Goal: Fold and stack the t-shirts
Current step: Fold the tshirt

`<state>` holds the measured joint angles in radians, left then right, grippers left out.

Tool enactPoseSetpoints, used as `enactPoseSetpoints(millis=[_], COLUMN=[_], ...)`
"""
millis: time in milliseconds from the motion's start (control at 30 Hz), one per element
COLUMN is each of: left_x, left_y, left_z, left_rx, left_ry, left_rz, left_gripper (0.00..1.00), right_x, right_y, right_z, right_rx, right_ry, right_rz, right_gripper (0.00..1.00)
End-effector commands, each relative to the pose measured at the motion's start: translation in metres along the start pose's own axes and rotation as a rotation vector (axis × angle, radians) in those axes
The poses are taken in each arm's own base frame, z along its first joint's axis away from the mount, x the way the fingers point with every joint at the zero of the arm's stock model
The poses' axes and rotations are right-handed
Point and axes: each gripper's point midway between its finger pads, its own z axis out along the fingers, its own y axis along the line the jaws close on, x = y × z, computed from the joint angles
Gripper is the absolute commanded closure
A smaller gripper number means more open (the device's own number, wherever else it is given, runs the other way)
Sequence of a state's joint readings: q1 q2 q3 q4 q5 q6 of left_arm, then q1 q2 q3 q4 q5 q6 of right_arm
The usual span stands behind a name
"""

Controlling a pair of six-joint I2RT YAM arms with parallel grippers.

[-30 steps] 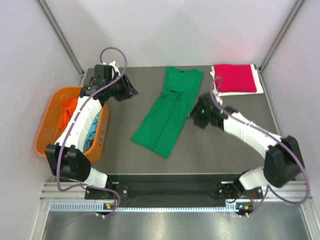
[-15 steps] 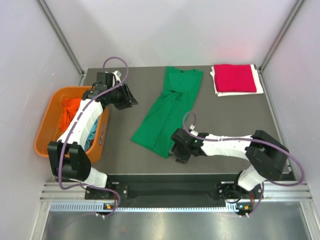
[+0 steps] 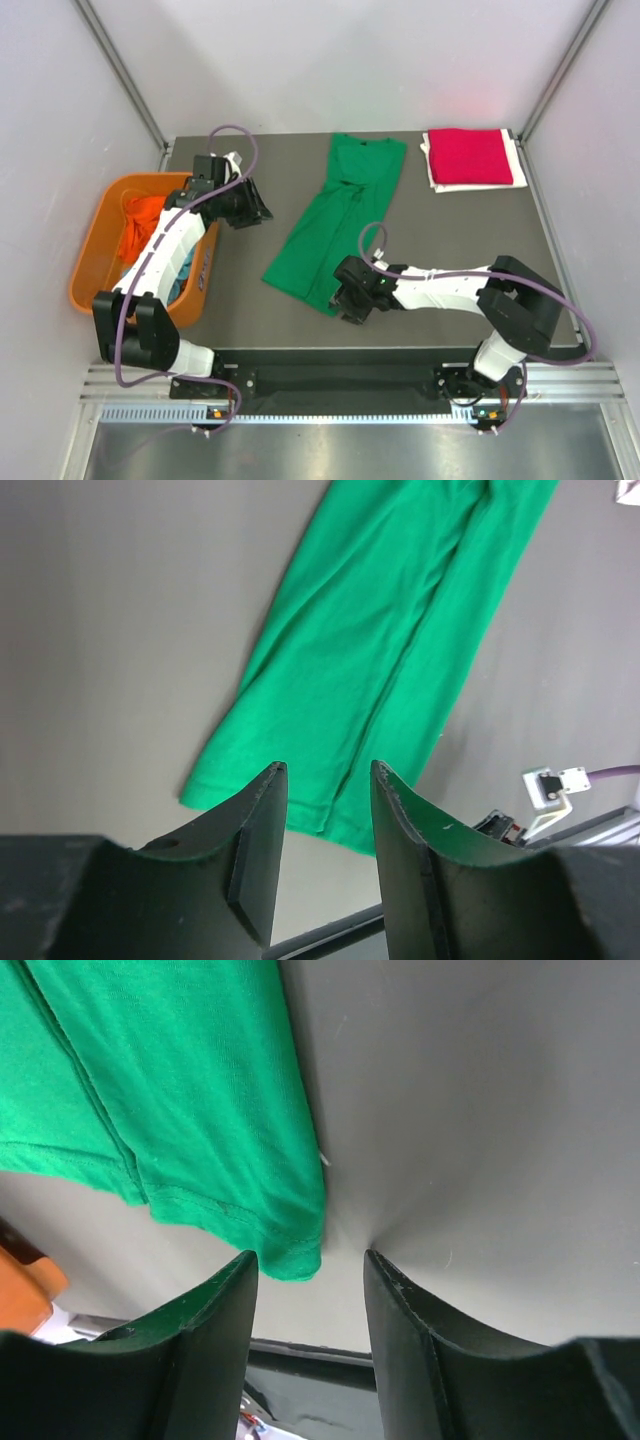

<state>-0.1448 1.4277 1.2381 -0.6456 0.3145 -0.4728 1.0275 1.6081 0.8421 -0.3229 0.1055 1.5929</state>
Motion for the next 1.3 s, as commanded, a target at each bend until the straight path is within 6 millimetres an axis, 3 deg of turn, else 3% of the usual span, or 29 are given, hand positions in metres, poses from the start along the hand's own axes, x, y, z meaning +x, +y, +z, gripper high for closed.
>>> enactPoseSetpoints(millis=[0, 67, 200, 267, 300, 333, 400, 500, 633, 700, 767, 1000, 1267], left_x=[-0.01, -0.008, -0.005, -0.001, 0.005, 0.009, 0.022, 0.054, 0.12, 0.141, 0.16, 0.194, 0.241], left_y=[0.001, 0.002, 0.001, 0.001, 0.002, -0.003, -0.005, -0.014, -0.031, -0.027, -0.029, -0.02, -0.015], left_z=[-0.008, -0.009, -0.013, -0.015, -0.016, -0.02, -0.022, -0.023, -0.017, -0.014, -0.011, 0.0, 0.011], left_rx=[-0.005, -0.006, -0.008, -0.015, -0.017, -0.007, -0.003, 0.001, 0.022, -0.009, 0.011, 0.009, 0.029], left_ry=[-0.055, -0.049, -0.033, -0.02, -0.002, 0.001, 0.023, 0.087, 0.227, 0.252, 0.277, 0.318, 0.387], left_rz=[0.059, 0.065, 0.084, 0.093, 0.096, 0.109, 0.126, 0.17, 0.223, 0.205, 0.206, 0.128, 0.082], left_gripper=[0.57, 0.57, 0.57, 0.57, 0.57, 0.57, 0.57, 0.57, 0.57, 0.56, 0.56, 0.53, 0.51], right_x=[0.004, 0.006, 0.009, 0.008, 0.008, 0.006, 0.004, -0.004, -0.008, -0.01, -0.013, -0.017, -0.028], right_y=[0.024, 0.02, 0.009, 0.001, -0.001, -0.008, -0.013, -0.046, -0.084, -0.105, -0.113, -0.147, -0.158], right_z=[-0.003, -0.002, 0.001, 0.002, 0.002, 0.001, -0.005, -0.019, -0.037, -0.043, -0.051, -0.057, -0.064], right_rx=[-0.042, -0.018, 0.023, 0.045, 0.048, 0.063, 0.068, 0.146, 0.177, 0.225, 0.234, 0.298, 0.303], right_ry=[-0.009, -0.004, 0.001, -0.001, -0.004, -0.006, -0.012, -0.033, -0.027, -0.019, -0.018, -0.002, -0.036], right_rz=[0.006, -0.002, -0.03, -0.052, -0.06, -0.07, -0.115, -0.183, -0.251, -0.285, -0.311, -0.353, -0.375], right_gripper=[0.53, 0.54, 0.66, 0.84, 0.98, 1.0, 1.0, 1.0, 1.0, 1.0, 1.0, 1.0, 1.0])
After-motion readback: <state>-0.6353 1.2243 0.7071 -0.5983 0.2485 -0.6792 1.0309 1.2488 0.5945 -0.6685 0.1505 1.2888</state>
